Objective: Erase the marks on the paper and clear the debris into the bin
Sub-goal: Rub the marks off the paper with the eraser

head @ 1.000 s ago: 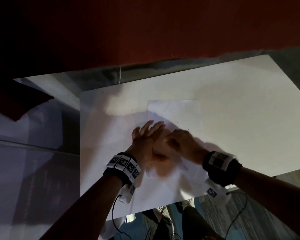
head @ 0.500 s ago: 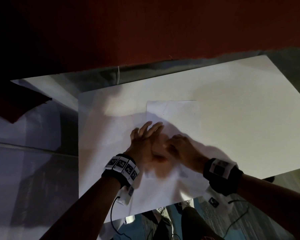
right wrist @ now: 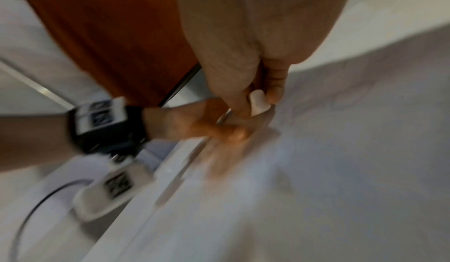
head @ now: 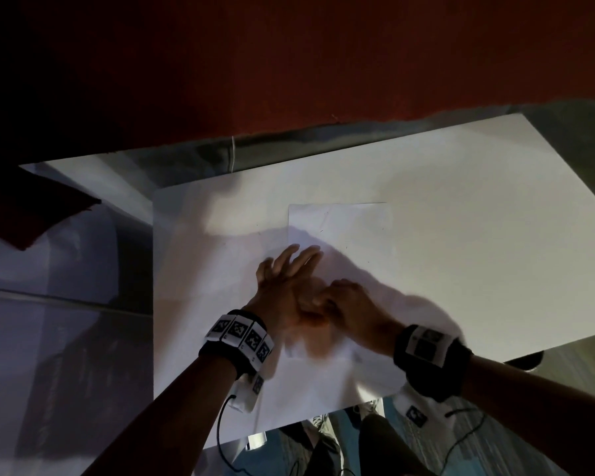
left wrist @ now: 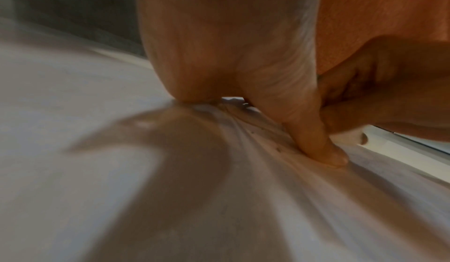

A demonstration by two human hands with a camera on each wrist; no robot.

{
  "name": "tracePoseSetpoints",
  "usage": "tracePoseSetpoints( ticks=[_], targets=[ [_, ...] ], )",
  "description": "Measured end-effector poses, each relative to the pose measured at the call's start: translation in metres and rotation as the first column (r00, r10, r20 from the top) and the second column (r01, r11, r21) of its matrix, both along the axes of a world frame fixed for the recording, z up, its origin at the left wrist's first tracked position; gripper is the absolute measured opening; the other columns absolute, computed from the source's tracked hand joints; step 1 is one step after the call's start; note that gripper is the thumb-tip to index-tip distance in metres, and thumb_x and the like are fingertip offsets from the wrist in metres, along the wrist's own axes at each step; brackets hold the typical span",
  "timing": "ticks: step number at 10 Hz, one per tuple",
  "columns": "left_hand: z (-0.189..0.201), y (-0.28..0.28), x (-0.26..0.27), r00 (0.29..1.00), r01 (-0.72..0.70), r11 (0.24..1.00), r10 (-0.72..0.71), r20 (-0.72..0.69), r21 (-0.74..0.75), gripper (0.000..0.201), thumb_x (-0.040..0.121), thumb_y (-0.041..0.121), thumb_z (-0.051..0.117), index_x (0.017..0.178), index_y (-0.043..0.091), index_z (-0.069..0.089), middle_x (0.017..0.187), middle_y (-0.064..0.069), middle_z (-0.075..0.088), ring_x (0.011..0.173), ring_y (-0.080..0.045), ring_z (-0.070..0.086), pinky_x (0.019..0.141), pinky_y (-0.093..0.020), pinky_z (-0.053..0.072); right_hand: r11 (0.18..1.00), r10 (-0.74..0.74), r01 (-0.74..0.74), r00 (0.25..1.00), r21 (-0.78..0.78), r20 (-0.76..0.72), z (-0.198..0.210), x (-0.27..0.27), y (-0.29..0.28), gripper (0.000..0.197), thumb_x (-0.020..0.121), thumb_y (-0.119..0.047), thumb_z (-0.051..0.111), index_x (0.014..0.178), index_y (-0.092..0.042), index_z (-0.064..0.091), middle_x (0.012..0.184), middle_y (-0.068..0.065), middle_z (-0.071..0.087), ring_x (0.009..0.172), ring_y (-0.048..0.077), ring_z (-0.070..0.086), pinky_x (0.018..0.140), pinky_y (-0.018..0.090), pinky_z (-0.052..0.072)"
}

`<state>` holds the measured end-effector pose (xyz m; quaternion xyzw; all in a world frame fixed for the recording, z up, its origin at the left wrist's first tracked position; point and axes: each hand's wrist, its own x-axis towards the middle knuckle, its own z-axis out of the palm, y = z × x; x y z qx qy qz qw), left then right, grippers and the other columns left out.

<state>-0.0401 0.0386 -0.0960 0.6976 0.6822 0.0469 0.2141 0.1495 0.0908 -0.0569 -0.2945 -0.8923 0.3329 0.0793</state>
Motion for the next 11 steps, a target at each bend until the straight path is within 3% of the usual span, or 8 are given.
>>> tracePoseSetpoints(
  ticks=[2, 3, 4, 5, 7, 9, 10, 11],
  targets=[
    [0.006, 0.001, 0.0, 0.998, -0.011, 0.999, 0.013, 0.059, -0.031, 0.128, 0.063, 0.082, 0.069, 0.163, 0.037, 0.003, 0.167, 0.027, -0.012, 0.155, -0.009, -0.016, 0.124, -0.048, 0.004, 0.985, -0.174, 0.174, 0.985, -0.001, -0.002, 0.004, -0.002, 0.038, 0.014, 0.087, -0.018, 0.057, 0.075, -0.018, 0.064, 0.077, 0.005, 0.065, 0.069, 0.025, 0.059, 0.067, 0.04, 0.051],
    [0.008, 0.002, 0.001, 1.0, -0.017, 1.0, 0.016, -0.004, -0.016, 0.127, 0.061, 0.088, 0.06, 0.163, 0.038, 0.004, 0.167, 0.027, -0.012, 0.155, -0.008, -0.015, 0.123, -0.05, 0.009, 0.998, 0.023, -0.017, 0.995, -0.062, 0.101, 0.009, -0.001, 0.011, 0.017, 0.091, -0.018, 0.057, 0.102, -0.014, 0.069, 0.102, 0.008, 0.065, 0.094, 0.025, 0.058, 0.084, 0.036, 0.048],
    [0.013, 0.002, 0.002, 0.999, -0.027, 0.998, 0.029, 0.027, -0.054, 0.129, 0.061, 0.085, 0.066, 0.163, 0.038, 0.001, 0.168, 0.025, -0.01, 0.155, -0.009, -0.015, 0.123, -0.049, 0.006, 0.992, -0.127, 0.127, 0.991, 0.011, 0.03, 0.021, 0.005, 0.044, 0.012, 0.093, -0.017, 0.055, 0.095, -0.013, 0.066, 0.099, 0.01, 0.067, 0.089, 0.029, 0.062, 0.079, 0.033, 0.047],
    [0.021, 0.004, 0.004, 1.0, -0.025, 0.995, 0.027, 0.011, -0.097, 0.132, 0.063, 0.078, 0.075, 0.162, 0.037, -0.003, 0.168, 0.022, -0.012, 0.155, -0.011, -0.018, 0.123, -0.05, 0.001, 0.96, -0.278, 0.279, 0.96, -0.036, 0.041, 0.034, 0.01, 0.06, 0.032, 0.095, -0.029, 0.057, 0.066, -0.017, 0.056, 0.076, 0.006, 0.066, 0.07, 0.023, 0.059, 0.067, 0.03, 0.041],
    [0.03, 0.016, 0.019, 0.995, -0.079, 0.993, 0.084, 0.052, -0.084, 0.113, 0.073, 0.07, 0.074, 0.16, 0.04, 0.009, 0.166, 0.014, 0.002, 0.155, -0.014, -0.01, 0.123, -0.047, 0.009, 0.866, -0.431, 0.418, 0.902, -0.276, 0.016, 0.041, 0.035, 0.071, 0.025, 0.095, -0.028, 0.059, 0.083, -0.007, 0.054, 0.069, 0.008, 0.067, 0.052, 0.027, 0.065, 0.051, 0.039, 0.054],
    [0.025, 0.016, 0.031, 0.995, -0.1, 0.991, 0.1, -0.01, -0.084, 0.112, 0.075, 0.077, 0.068, 0.16, 0.041, 0.006, 0.164, 0.013, -0.006, 0.152, -0.02, -0.019, 0.119, -0.045, -0.001, 0.941, -0.33, 0.329, 0.944, -0.075, 0.003, 0.026, 0.029, 0.061, 0.005, 0.09, -0.022, 0.066, 0.09, -0.021, 0.071, 0.088, 0.002, 0.072, 0.081, 0.021, 0.067, 0.069, 0.03, 0.048],
    [0.016, 0.018, 0.03, 0.995, -0.097, 0.991, 0.093, -0.042, -0.097, 0.116, 0.069, 0.083, 0.064, 0.159, 0.041, 0.003, 0.166, 0.01, -0.006, 0.154, -0.025, -0.016, 0.121, -0.053, 0.006, 0.957, -0.272, 0.271, 0.962, -0.099, 0.003, 0.019, 0.024, 0.037, 0.018, 0.093, -0.021, 0.06, 0.108, -0.018, 0.069, 0.109, 0.004, 0.069, 0.104, 0.02, 0.063, 0.087, 0.034, 0.05],
    [0.018, 0.019, 0.03, 0.992, -0.081, 0.991, 0.07, -0.106, -0.103, 0.113, 0.073, 0.083, 0.06, 0.16, 0.042, 0.0, 0.167, 0.008, -0.007, 0.154, -0.028, -0.014, 0.119, -0.054, 0.009, 0.997, -0.044, 0.051, 0.992, -0.056, 0.118, 0.018, 0.025, 0.019, 0.025, 0.093, -0.012, 0.058, 0.115, -0.017, 0.068, 0.11, 0.006, 0.065, 0.104, 0.023, 0.059, 0.087, 0.033, 0.047]
  ],
)
